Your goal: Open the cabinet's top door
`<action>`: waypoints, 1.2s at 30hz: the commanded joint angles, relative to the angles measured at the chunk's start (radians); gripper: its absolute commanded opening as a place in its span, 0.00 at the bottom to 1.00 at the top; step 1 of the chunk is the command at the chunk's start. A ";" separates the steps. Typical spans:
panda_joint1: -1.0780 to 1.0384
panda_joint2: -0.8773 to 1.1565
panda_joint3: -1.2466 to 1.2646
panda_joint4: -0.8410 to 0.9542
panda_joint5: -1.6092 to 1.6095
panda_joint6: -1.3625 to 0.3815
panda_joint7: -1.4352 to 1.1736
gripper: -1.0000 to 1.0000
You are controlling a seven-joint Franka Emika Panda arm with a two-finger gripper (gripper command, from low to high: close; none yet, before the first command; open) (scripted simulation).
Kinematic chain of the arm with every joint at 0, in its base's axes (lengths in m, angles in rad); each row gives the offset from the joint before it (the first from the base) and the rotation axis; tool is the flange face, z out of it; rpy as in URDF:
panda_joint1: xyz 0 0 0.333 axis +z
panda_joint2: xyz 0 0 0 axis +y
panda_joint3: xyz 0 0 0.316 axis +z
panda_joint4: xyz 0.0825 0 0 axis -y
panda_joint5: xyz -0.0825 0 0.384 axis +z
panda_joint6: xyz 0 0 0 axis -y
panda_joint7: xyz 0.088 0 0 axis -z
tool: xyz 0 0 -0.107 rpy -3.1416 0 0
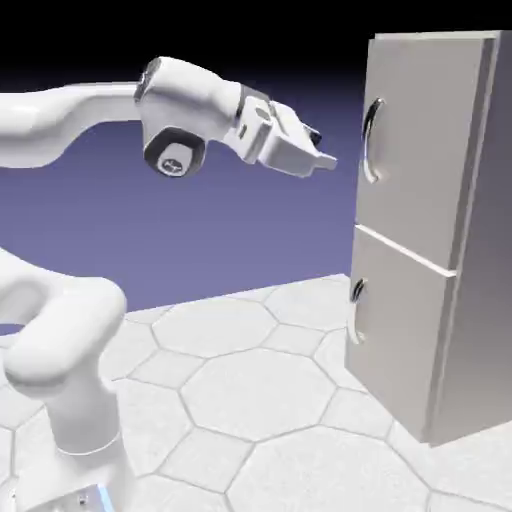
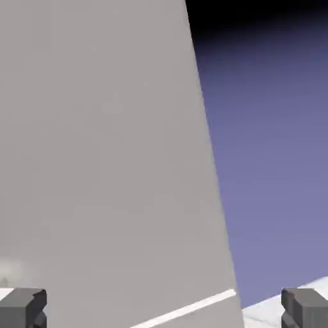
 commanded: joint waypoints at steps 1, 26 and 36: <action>-0.027 -0.022 0.020 0.008 0.044 -0.013 -0.015 0.50; -0.709 -0.584 0.516 0.207 1.131 -0.329 -0.387 0.50; -0.926 -0.623 0.607 0.371 1.330 -0.352 -0.436 0.00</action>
